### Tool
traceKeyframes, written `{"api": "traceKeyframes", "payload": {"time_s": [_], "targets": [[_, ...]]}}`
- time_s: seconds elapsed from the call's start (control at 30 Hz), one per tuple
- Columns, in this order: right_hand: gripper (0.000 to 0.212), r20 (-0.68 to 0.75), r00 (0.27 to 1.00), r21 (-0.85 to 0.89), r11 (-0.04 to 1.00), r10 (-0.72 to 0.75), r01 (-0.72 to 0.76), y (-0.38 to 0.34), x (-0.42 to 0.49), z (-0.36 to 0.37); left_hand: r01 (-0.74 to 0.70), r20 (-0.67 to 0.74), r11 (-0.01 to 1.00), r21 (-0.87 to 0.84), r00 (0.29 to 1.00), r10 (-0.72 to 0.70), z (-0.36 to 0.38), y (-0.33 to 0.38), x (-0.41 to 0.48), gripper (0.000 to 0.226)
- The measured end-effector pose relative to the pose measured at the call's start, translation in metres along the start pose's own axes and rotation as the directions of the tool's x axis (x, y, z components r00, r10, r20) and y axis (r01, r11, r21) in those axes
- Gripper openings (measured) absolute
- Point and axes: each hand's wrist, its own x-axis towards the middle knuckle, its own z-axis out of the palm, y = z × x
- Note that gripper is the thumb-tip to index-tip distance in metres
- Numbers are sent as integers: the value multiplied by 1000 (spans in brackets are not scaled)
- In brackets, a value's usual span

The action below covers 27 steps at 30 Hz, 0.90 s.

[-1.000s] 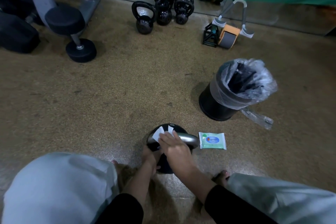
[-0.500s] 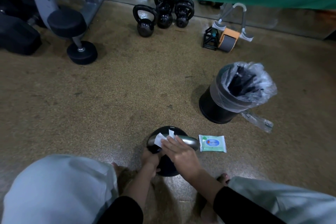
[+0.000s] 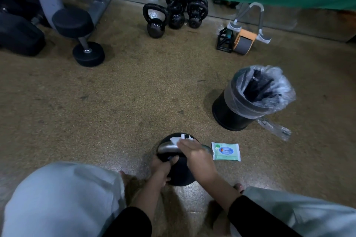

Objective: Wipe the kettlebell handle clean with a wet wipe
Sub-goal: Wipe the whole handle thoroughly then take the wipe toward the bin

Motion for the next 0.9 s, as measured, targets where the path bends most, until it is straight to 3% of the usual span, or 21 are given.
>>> {"api": "traceKeyframes", "payload": {"time_s": [0.13,0.23,0.4,0.57,0.9], "targets": [[41,267,958,-34,995,100,-94,-11,30,-14,4,46,998,-59,999,-1,0,-4,1,55],[37,361,927,-37,995,102,-96,-10,36,-17,0,51,998,-59,999,3,0,-6,1,58],[31,424,872,42,956,246,-290,1,64,-15,11,30,999,-46,999,-10,0,-1,-2,61],[30,469,869,76,972,160,-220,-1,76,-13,27,12,999,-24,1000,-26,1,0,-2,64],[21,508,845,38,975,171,-220,-11,88,-15,40,22,999,-31,999,-39,0,1,-1,62]]}}
